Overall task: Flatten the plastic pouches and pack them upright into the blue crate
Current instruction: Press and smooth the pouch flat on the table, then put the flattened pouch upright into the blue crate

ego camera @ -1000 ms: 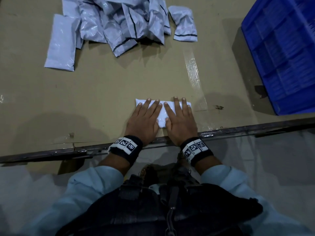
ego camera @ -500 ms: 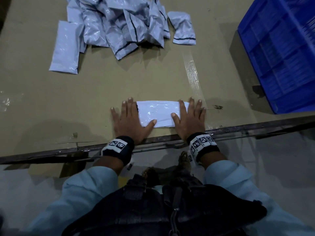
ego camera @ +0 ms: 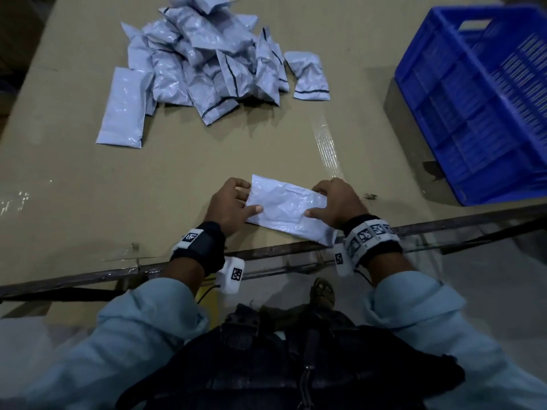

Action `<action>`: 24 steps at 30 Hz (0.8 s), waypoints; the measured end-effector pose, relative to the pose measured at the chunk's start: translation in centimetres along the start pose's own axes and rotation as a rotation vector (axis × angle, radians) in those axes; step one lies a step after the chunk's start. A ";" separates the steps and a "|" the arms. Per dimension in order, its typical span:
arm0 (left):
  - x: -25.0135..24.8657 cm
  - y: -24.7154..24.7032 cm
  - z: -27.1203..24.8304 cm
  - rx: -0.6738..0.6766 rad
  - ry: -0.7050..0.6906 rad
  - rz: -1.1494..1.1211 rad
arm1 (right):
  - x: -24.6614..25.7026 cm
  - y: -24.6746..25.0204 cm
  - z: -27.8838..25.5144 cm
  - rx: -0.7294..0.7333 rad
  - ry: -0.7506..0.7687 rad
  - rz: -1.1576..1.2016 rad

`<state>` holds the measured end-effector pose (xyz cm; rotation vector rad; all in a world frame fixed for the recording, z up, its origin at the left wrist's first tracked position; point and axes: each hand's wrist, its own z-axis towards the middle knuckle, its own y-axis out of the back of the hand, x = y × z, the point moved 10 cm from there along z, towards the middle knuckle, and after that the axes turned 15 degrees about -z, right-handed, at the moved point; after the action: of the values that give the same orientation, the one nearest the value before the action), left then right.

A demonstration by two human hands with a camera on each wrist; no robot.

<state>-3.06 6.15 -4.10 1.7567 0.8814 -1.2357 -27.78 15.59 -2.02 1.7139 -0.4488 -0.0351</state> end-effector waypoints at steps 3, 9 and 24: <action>-1.3 -0.5 0.8 0.043 -0.034 -0.057 | -1.0 2.2 -0.8 0.015 0.023 0.092; -8.2 -3.0 1.7 0.128 -0.194 -0.054 | -2.8 7.9 -3.0 -0.062 0.006 0.138; -32.0 -17.1 7.3 -0.132 -0.630 -0.011 | -16.4 33.9 -7.1 -0.688 -0.140 0.214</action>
<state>-29.88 4.18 21.37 1.1456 0.5784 -1.5709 -50.29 23.26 28.06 0.9861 -0.6358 -0.1385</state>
